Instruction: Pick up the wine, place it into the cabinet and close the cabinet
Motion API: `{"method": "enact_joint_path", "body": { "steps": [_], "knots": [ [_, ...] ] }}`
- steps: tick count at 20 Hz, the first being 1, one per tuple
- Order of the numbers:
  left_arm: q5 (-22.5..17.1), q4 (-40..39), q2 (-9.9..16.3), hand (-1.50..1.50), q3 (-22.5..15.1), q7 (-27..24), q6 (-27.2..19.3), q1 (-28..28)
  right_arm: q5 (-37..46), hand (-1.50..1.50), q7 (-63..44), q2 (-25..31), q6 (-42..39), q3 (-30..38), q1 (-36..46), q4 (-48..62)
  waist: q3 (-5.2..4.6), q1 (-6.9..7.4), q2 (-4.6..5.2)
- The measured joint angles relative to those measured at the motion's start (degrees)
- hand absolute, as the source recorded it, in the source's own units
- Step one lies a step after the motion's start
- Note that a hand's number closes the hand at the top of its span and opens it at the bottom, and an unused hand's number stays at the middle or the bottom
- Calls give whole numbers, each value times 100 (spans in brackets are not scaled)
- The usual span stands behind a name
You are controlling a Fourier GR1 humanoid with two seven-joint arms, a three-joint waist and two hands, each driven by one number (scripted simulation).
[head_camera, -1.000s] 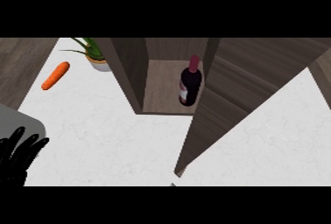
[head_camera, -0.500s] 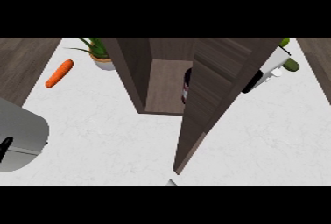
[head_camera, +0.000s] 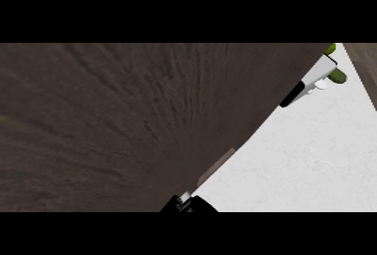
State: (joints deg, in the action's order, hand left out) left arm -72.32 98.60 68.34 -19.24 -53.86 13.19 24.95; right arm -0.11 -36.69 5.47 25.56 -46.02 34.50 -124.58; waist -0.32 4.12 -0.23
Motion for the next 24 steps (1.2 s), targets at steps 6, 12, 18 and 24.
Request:
{"method": "enact_joint_path", "body": {
  "steps": [6,12,18,24],
  "knots": [
    [-83,-273,139,-150,391,129,365,278,-503,150,180,-417,131,866,1413,1623,13,3,30],
    [-24,-345,63,-150,628,263,580,472,-1323,150,858,-493,-513,1728,2356,3178,24,-42,51],
    [59,-398,-7,-150,814,443,747,506,-2394,150,924,-527,-1844,2112,2913,4296,21,-11,83],
    [46,-406,-56,-150,983,611,882,574,-3403,150,471,-520,-3576,1985,3101,5127,16,-6,86]
  ]
}}
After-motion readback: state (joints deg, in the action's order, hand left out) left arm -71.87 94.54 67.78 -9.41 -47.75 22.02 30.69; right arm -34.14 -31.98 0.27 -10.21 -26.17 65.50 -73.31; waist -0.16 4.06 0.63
